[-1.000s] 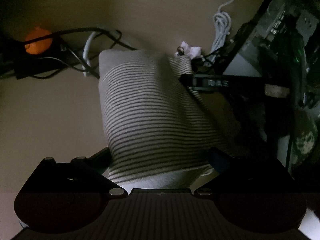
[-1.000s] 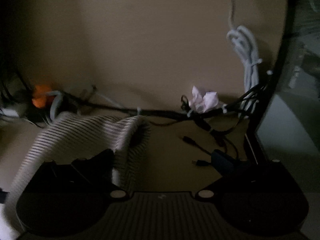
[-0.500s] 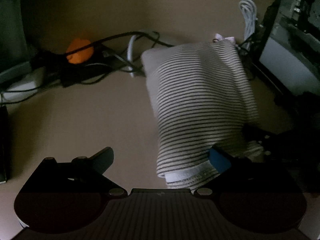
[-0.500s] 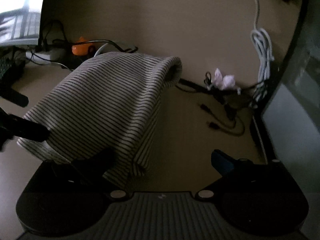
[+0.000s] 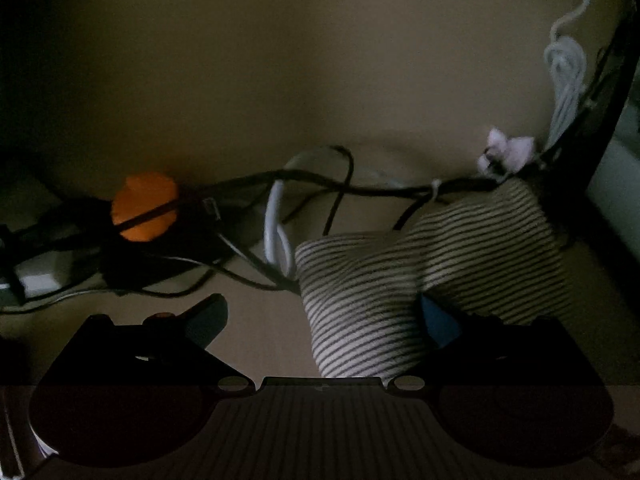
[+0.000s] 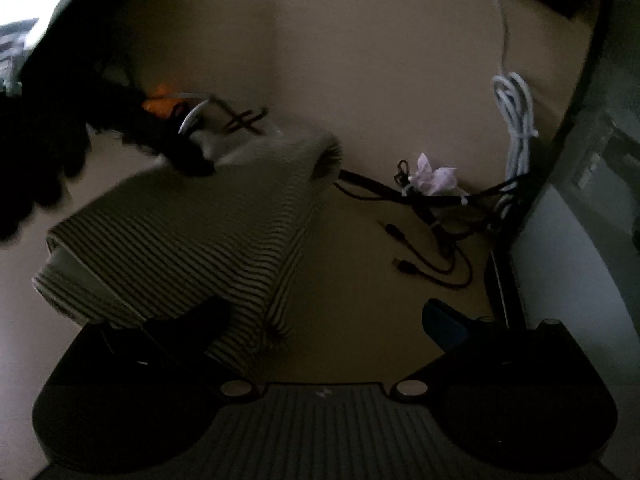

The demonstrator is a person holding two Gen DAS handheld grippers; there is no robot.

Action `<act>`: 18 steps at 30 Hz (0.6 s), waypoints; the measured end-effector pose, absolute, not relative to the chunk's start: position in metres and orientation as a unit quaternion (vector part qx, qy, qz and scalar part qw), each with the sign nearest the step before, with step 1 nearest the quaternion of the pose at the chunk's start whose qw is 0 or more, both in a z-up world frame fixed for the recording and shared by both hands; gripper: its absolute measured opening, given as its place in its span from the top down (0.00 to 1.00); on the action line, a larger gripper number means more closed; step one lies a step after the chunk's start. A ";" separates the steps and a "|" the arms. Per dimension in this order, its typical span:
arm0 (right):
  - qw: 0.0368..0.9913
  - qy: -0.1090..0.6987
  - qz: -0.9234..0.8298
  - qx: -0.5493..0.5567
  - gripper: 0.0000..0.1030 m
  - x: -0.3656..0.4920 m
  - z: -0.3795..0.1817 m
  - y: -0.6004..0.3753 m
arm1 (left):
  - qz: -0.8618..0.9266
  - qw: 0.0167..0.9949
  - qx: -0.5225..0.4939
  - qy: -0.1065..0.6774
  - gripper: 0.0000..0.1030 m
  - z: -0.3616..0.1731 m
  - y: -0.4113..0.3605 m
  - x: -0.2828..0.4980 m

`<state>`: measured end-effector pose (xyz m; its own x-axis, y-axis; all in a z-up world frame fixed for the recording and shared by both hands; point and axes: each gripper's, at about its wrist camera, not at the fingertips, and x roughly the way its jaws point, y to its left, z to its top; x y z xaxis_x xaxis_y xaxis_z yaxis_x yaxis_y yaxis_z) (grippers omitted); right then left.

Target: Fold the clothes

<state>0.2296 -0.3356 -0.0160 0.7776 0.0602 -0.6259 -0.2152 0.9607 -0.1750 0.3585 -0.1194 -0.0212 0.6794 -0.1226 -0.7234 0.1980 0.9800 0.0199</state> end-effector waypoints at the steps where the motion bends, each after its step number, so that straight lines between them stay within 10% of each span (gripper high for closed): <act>1: 0.938 0.322 0.075 -0.103 0.00 0.229 -0.013 -0.339 | -0.085 0.916 0.053 0.388 0.00 -0.025 -0.122 0.360; 18: 0.935 0.348 0.051 -0.047 0.00 0.237 -0.029 -0.327 | -0.126 0.906 -0.071 0.399 0.00 -0.010 -0.076 0.258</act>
<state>0.2371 -0.3269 -0.0290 0.7520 0.0636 -0.6561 -0.1288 0.9903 -0.0517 0.2577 -0.0759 -0.0095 0.6501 -0.2843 -0.7047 0.1704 0.9583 -0.2294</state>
